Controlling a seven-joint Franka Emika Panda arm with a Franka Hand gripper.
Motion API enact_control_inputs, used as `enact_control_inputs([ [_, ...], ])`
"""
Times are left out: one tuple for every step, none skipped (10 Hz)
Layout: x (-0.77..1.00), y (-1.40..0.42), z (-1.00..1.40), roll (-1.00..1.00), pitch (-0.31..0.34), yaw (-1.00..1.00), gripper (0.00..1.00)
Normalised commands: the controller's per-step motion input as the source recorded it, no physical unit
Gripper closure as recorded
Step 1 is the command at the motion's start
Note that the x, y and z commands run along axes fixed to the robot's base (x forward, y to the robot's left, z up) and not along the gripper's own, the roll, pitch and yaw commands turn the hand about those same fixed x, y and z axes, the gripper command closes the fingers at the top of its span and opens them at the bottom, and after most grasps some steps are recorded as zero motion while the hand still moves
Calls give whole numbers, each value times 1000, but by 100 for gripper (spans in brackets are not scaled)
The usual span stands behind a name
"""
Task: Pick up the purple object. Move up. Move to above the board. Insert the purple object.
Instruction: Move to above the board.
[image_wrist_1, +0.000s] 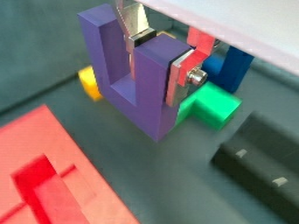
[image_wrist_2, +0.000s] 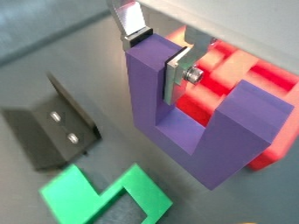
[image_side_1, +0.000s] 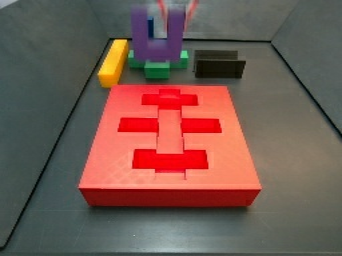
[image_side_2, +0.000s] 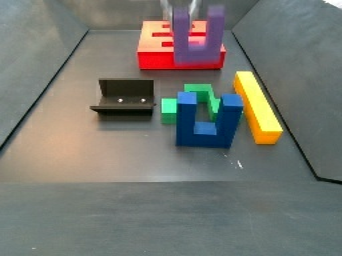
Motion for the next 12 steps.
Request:
enact_control_inputs([
  [-49, 1, 1400, -18, 19, 0, 100],
  [-34, 11, 1400, -29, 11, -4, 100],
  [39, 8, 1400, -23, 72, -8, 100],
  [26, 4, 817, -21, 88, -11, 100],
  [36, 9, 252, -36, 72, -10, 100],
  [-89, -1400, 324, -49, 96, -278, 100],
  [-107, -1400, 301, -15, 97, -253, 100],
  [-103, -1400, 305, 37, 75, -137, 100],
  [-72, -1400, 314, -14, 83, -60, 100],
  [-50, -1400, 331, -12, 98, -23, 100],
  [21, -566, 140, 4, 113, -4, 100],
  [66, -187, 48, 5, 132, -2, 100],
])
